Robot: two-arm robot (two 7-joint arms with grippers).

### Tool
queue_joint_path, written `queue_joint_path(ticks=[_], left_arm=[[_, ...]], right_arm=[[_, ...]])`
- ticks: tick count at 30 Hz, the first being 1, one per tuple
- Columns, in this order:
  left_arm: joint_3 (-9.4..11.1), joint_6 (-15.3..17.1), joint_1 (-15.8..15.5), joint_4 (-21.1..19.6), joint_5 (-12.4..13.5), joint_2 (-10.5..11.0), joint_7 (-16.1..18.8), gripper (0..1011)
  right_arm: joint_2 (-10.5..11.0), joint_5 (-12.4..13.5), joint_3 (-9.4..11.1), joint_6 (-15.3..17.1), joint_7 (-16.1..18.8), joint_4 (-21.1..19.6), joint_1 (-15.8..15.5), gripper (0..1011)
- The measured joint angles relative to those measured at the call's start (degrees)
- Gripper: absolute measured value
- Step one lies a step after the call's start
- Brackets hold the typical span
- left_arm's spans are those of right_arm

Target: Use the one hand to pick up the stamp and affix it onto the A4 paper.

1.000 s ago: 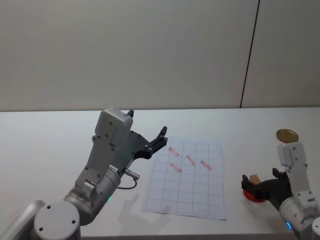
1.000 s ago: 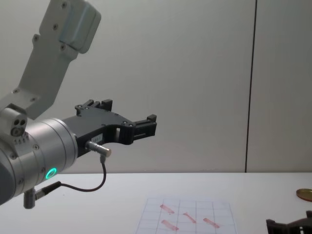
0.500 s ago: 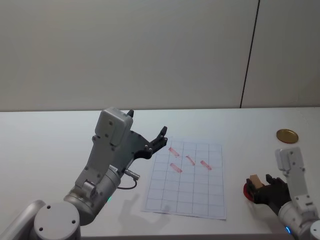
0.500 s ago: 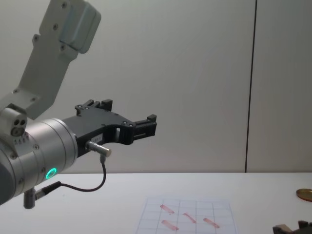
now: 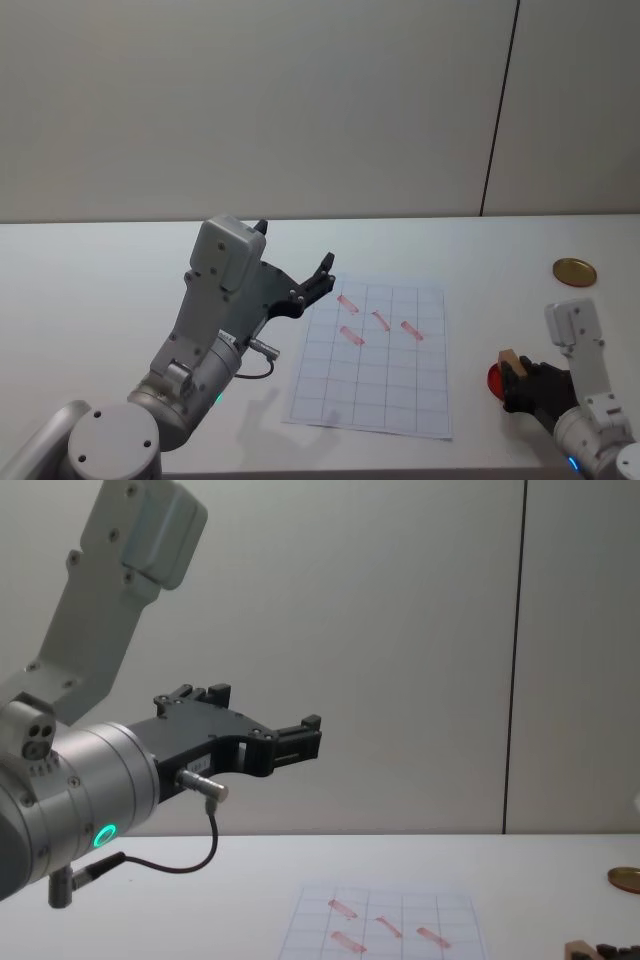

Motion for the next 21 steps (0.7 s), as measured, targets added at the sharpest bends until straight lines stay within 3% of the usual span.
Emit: queue_joint_path(ticks=[21], left_arm=[[0.0,0.0,0.0,0.0,0.0,0.0,0.0,993]], right_arm=[[-0.21,-1.04,0.48,2.13,-1.46,1.03,0.68,219]])
